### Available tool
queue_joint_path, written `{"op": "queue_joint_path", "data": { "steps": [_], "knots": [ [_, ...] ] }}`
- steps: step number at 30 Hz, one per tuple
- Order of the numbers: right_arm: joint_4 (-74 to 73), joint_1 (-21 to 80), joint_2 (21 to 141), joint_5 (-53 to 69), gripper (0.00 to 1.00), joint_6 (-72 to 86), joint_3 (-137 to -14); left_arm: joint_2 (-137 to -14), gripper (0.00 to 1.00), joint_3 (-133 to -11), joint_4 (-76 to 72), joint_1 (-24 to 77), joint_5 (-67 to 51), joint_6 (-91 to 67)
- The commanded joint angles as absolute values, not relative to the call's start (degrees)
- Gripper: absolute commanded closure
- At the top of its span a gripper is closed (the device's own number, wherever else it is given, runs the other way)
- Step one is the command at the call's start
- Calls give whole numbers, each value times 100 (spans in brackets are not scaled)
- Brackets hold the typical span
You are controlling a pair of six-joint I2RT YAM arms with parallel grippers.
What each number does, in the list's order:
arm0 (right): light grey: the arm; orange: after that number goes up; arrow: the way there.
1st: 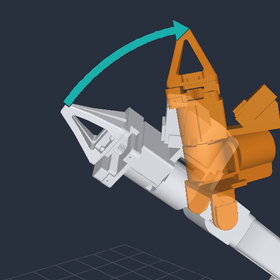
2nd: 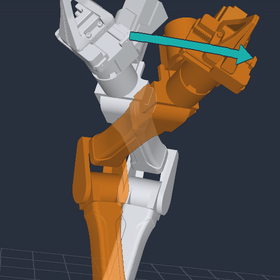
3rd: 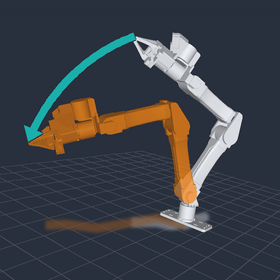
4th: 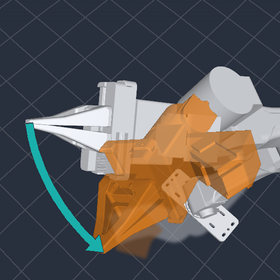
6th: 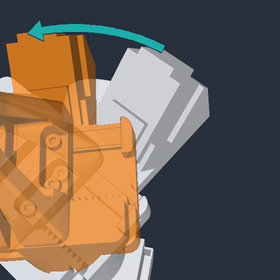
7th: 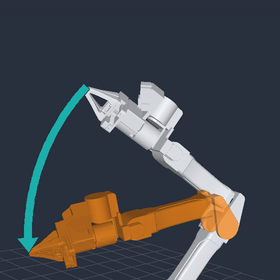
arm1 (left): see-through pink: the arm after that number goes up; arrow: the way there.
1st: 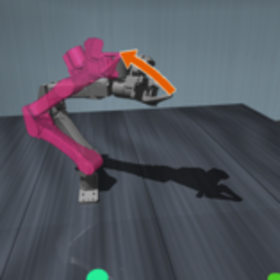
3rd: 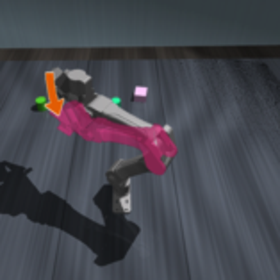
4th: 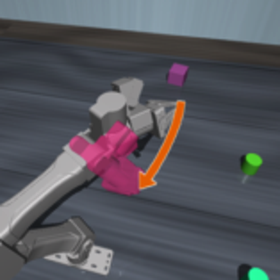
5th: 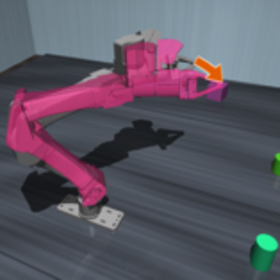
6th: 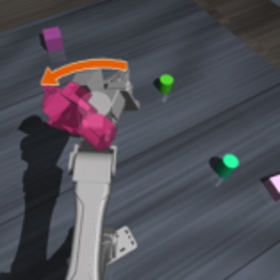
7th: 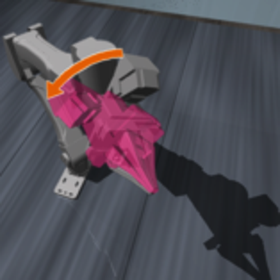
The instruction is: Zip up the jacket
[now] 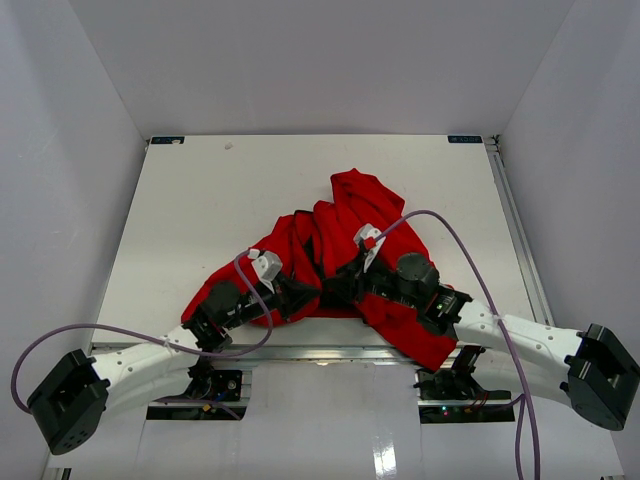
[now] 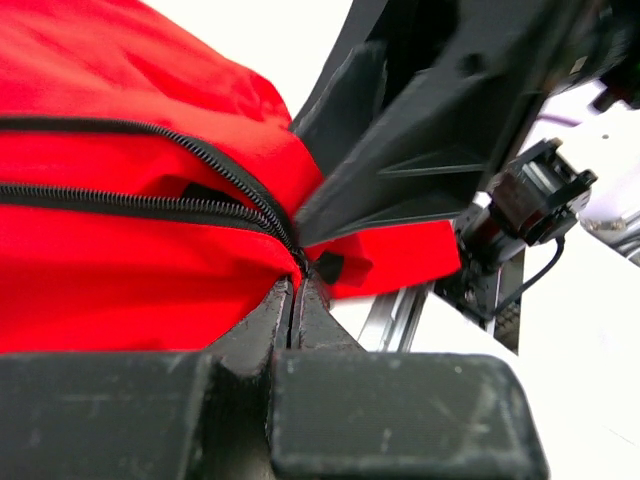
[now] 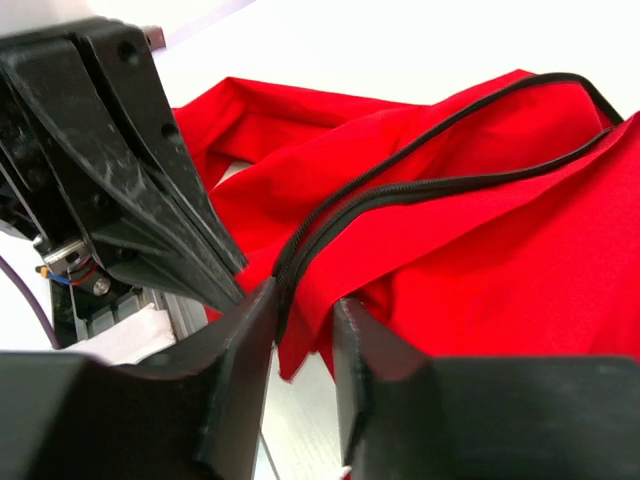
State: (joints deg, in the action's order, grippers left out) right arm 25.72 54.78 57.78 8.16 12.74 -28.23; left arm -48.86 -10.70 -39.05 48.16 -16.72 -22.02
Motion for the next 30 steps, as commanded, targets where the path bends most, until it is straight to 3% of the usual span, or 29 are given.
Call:
{"op": "queue_joint_path", "data": {
  "steps": [1,10,18,27,30],
  "knots": [
    [2332,5618,5589,562,59,1093,-2825,-5071,100,-1317,-3591,4852,-1762,-2369],
    [1286,5768,4435,-130,39,256,-2829,-5275,100,-1828,-2946,4606,-2133,-2574],
    [15,6047,4979,-1466,33,-859,-4069,-5109,100,-1960,-2507,4073,-2661,-2759],
    [2526,8253,4662,-2810,35,-3938,-2705,-5282,100,-2056,-2609,3868,-3180,-2844],
    [2301,8900,5008,-3512,35,-4172,-2897,-5338,100,-2050,-2664,3841,-3244,-2854]
  ]
}}
